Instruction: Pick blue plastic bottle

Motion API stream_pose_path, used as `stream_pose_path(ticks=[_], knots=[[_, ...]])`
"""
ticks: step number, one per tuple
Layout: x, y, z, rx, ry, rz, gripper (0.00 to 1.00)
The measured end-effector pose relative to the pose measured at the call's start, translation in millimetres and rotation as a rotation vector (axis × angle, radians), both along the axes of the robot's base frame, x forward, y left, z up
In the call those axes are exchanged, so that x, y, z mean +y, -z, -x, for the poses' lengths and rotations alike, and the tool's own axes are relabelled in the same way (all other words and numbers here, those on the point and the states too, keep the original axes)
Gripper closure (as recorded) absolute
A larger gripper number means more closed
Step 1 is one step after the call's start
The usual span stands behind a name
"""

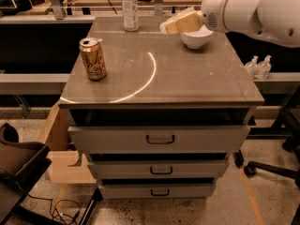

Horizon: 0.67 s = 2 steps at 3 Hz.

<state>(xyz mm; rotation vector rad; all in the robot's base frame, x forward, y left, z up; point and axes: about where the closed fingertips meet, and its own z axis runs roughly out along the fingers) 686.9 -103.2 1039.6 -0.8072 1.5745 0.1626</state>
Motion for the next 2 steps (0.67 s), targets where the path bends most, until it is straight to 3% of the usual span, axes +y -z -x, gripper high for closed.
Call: stream_pose_path(ticks=[1, 2], knots=[[4.1, 8.6, -44.7, -0.007, 0.039, -0.091, 0.00], [11.2, 24.0, -110.4, -0.042, 0.063, -0.237, 0.00]])
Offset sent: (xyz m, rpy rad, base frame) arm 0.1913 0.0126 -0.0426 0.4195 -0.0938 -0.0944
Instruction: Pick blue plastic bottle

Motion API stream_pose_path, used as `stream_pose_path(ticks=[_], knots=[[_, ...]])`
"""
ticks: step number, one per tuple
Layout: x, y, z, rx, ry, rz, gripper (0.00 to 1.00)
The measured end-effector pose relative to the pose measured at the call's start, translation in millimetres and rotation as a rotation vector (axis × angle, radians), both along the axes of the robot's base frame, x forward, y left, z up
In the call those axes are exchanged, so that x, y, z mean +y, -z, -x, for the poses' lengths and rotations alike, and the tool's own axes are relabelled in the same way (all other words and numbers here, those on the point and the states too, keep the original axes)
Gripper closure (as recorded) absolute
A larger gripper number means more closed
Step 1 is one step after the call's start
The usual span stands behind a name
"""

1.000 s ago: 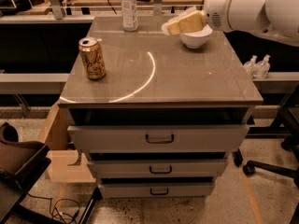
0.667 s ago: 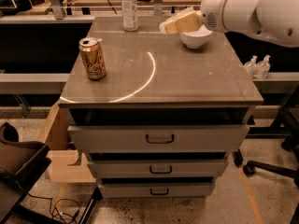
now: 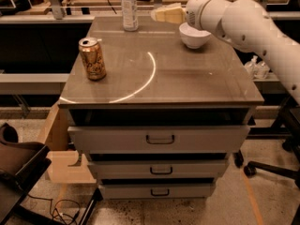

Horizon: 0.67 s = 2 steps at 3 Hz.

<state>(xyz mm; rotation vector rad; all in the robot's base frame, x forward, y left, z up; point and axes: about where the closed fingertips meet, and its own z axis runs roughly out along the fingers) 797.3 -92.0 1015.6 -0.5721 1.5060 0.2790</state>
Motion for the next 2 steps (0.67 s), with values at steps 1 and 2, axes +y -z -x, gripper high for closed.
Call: stream_pose_path(ticks=[1, 2], knots=[[9.7, 12.3, -47.0, -0.018, -0.012, -0.090, 0.00], [19.0, 10.9, -75.4, -0.015, -0.036, -0.115, 0.00]])
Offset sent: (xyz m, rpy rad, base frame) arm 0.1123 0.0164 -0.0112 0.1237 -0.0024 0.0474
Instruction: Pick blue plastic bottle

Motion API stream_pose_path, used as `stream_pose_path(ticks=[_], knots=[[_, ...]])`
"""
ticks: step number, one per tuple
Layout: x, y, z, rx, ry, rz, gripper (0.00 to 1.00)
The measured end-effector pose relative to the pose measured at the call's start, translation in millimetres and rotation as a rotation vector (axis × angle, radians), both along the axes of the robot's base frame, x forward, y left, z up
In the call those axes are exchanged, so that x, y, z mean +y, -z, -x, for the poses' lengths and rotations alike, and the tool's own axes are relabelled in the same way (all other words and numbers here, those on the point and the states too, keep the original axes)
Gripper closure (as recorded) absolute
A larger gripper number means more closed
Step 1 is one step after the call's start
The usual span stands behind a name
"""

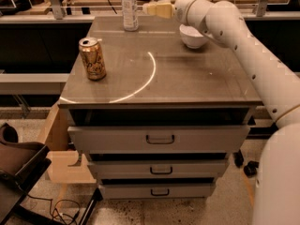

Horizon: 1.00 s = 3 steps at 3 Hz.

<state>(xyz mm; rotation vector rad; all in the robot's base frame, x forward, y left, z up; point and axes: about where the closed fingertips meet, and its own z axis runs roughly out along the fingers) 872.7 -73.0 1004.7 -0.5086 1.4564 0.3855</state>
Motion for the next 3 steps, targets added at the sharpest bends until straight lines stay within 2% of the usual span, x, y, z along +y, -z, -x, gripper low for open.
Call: stream_pose_path(ticks=[2, 3], knots=[[18.1, -5.8, -28.3, 0.063, -0.035, 0.049, 0.00], [30.0, -1.4, -40.2, 0.085, -0.044, 0.040, 0.00]])
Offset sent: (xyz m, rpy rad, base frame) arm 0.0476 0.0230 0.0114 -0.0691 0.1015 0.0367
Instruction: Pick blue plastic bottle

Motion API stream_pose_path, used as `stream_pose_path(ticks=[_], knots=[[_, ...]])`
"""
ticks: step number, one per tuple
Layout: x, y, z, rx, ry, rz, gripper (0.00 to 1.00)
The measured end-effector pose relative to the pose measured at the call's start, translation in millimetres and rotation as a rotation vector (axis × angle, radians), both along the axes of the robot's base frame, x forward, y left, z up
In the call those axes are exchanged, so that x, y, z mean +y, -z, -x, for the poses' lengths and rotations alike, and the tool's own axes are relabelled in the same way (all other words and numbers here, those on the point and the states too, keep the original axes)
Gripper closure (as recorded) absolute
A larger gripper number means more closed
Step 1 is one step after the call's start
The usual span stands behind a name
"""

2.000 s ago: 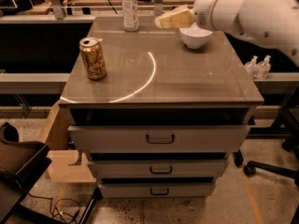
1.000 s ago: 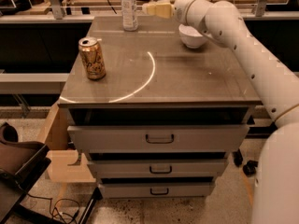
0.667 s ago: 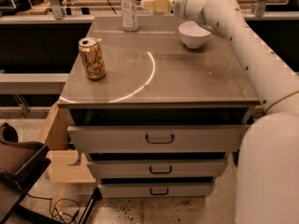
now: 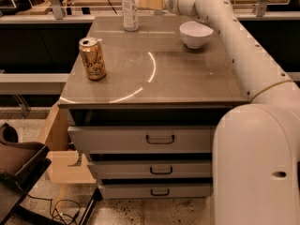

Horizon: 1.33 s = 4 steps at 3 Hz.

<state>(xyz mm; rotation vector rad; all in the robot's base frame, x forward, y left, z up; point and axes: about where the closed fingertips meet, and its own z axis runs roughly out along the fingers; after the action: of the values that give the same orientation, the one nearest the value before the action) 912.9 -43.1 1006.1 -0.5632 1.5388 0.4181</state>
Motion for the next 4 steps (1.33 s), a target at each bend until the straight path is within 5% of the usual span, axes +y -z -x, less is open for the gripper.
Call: stream_pose_path(ticks=[4], knots=[[84.0, 15.2, -31.9, 0.073, -0.036, -0.027, 0.00]])
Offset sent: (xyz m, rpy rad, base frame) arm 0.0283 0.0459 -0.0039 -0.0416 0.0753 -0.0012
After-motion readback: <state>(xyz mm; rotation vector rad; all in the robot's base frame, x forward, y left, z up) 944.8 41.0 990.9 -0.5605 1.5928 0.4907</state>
